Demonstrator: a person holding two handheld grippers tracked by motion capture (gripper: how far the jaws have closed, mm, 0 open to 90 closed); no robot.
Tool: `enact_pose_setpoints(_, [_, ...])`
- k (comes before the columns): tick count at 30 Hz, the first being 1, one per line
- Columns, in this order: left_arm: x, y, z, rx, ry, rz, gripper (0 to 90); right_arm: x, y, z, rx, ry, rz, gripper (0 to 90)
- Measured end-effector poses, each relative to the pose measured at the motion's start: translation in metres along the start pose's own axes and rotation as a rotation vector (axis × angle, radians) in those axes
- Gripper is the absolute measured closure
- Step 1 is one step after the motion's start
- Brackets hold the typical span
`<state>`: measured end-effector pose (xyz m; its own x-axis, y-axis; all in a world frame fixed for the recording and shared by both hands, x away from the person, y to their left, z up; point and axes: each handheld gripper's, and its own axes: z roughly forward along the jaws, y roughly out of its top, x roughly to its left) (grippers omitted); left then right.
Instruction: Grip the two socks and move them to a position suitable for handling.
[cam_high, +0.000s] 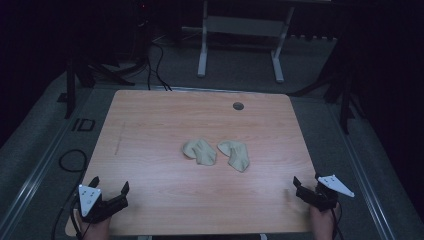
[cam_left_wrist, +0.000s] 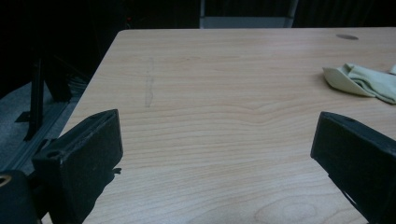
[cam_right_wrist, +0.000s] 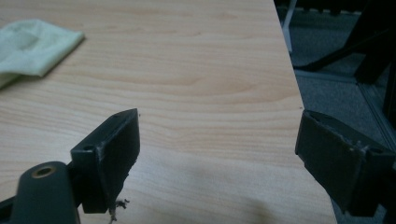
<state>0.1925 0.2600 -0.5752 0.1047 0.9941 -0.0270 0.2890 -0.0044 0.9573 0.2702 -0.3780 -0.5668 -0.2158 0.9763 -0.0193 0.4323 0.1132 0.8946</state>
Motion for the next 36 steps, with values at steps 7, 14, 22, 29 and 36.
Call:
enact_pose_setpoints(7, [-0.007,0.000,0.001,-0.003,-0.020,0.011,2.1,-0.002,0.001,0.003,0.051,0.010,0.012,13.4])
enact_pose_setpoints(14, [-0.008,0.000,0.001,0.019,-0.028,-0.009,2.1,-0.002,0.005,0.005,0.125,0.046,0.067,12.6])
enact_pose_setpoints(22, [-0.012,0.002,0.005,0.117,-0.124,-0.089,2.1,0.008,0.022,0.009,0.198,0.133,0.086,13.1])
enact_pose_setpoints(29, [-0.016,0.004,0.002,0.134,-0.163,-0.090,2.1,0.035,0.039,0.023,0.209,0.188,-0.001,14.0])
enact_pose_setpoints(36, [-0.019,0.005,0.001,0.129,-0.169,-0.073,2.1,0.055,0.053,0.039,0.228,0.230,-0.043,16.4])
